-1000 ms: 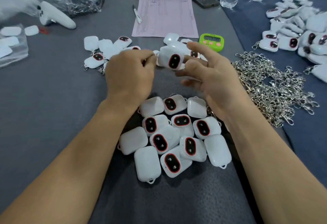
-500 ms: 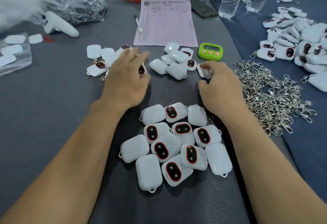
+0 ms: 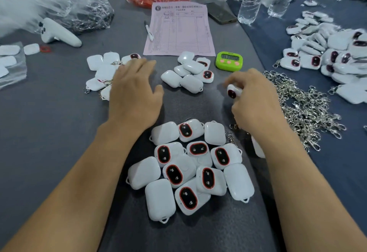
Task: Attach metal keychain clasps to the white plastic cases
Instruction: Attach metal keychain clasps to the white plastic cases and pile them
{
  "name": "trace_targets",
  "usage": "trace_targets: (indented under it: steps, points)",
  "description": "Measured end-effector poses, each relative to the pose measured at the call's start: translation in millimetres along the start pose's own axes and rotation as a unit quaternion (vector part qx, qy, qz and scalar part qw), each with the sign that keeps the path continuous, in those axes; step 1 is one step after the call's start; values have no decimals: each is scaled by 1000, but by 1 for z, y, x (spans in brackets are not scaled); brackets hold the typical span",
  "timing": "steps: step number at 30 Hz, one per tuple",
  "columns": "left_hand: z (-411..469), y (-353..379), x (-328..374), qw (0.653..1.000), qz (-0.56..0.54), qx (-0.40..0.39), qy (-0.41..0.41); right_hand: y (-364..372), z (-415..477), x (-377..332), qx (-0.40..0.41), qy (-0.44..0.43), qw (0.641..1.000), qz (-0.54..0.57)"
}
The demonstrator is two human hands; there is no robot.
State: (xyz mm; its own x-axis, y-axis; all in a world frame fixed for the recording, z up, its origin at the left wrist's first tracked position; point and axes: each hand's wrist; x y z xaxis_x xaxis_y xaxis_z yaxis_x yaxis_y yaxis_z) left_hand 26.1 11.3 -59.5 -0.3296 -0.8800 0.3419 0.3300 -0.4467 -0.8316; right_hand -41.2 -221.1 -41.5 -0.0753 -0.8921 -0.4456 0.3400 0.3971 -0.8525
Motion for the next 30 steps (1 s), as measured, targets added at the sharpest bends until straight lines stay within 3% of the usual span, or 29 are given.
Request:
trace_targets:
  steps: [5,9,14,19,21,24,26,30]
  points:
    - [-13,3,29,990,-134,-43,8,-11,6,21,51,101,993,31]
    - [-19,2,39,983,-167,-73,0,-5,3,20,-35,57,995,-70]
    - [-23,2,48,982,-172,-72,9,-3,0,6,-47,29,996,-67]
    - [-24,3,53,979,-190,-68,14,-2,0,-4,34,53,994,87]
    - [-25,1,55,972,-227,-61,8,-3,0,-11,53,78,959,267]
    - [-25,-2,60,950,-297,-91,-12,-1,-3,-24,10,99,851,516]
    - [-27,-2,62,943,-312,-117,-7,2,-6,-30,-27,96,827,554]
    - [-28,0,59,924,-353,-139,-34,4,-9,-32,-57,105,816,566]
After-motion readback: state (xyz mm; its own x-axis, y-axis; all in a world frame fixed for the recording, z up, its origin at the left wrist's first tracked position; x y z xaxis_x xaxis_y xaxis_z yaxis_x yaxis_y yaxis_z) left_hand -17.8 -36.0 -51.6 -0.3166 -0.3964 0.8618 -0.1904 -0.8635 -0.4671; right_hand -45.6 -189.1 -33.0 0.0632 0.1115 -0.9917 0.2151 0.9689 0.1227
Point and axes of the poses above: each hand's wrist, its own z-axis towards the middle knuckle, its own y-axis out of the palm, x = y × z, and after that the axes turned 2 degrees about -y, right-handed
